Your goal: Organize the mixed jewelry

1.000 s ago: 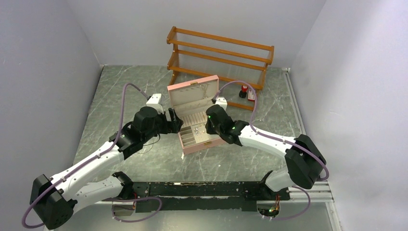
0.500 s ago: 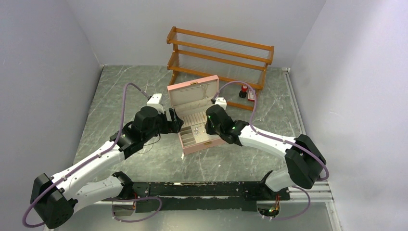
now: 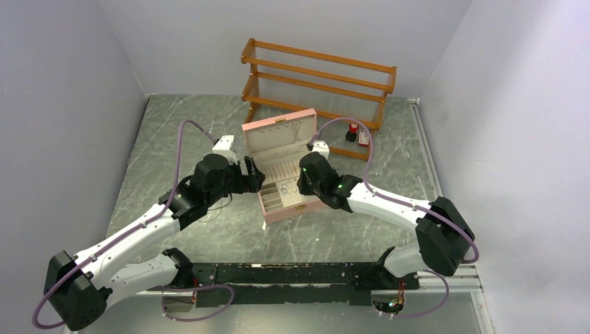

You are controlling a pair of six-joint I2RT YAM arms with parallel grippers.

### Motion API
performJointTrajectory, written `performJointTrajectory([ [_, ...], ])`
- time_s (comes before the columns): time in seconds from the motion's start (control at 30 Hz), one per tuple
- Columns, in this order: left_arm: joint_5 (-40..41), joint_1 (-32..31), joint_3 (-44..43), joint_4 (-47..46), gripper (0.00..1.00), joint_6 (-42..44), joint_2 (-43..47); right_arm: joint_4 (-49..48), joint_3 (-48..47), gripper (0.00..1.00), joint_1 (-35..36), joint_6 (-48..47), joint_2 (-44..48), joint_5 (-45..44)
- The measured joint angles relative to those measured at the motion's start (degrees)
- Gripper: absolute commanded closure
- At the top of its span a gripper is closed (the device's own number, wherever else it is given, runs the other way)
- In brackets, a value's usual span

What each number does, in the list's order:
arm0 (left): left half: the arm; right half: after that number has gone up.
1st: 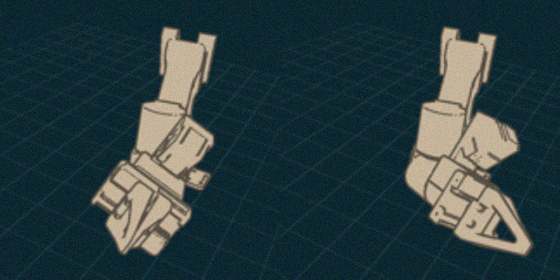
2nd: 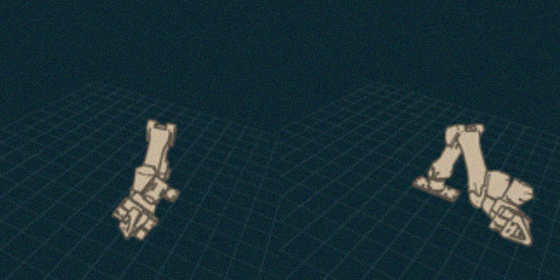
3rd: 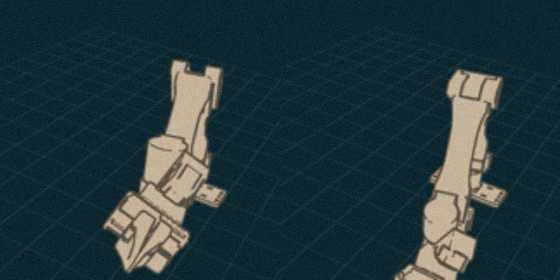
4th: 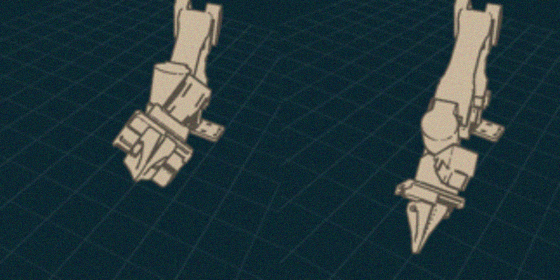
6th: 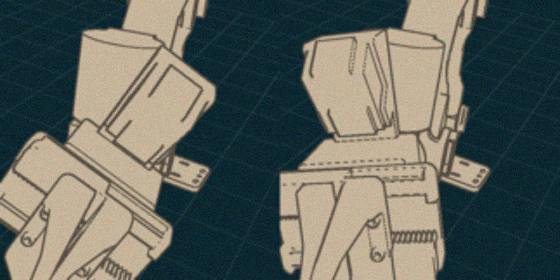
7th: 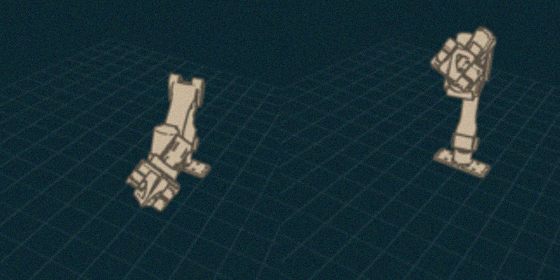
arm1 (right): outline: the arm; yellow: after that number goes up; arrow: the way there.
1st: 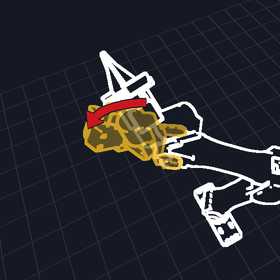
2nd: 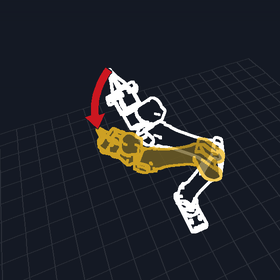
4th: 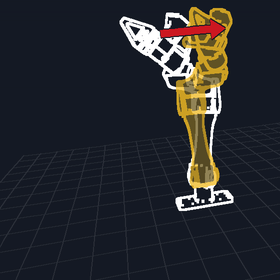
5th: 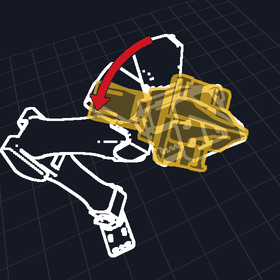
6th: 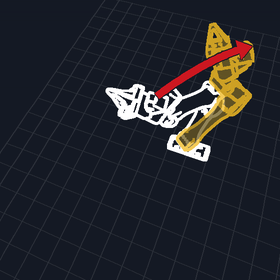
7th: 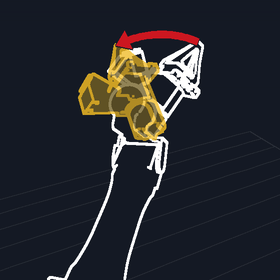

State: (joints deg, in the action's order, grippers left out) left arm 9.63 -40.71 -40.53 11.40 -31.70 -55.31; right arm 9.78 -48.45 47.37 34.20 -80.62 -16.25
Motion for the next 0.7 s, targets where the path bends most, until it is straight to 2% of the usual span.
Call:
performJointTrajectory([
  [0.53,0.0,0.0,0.0,0.0,0.13,0.0,0.0,-1.5,0.3,0.92,0.0,-0.9,-1.5,0.4],
  [0.7,0.0,0.0,0.0,0.0,0.13,0.0,0.0,-1.7,0.3,0.89,0.0,-1.2,-1.6,0.4],
])
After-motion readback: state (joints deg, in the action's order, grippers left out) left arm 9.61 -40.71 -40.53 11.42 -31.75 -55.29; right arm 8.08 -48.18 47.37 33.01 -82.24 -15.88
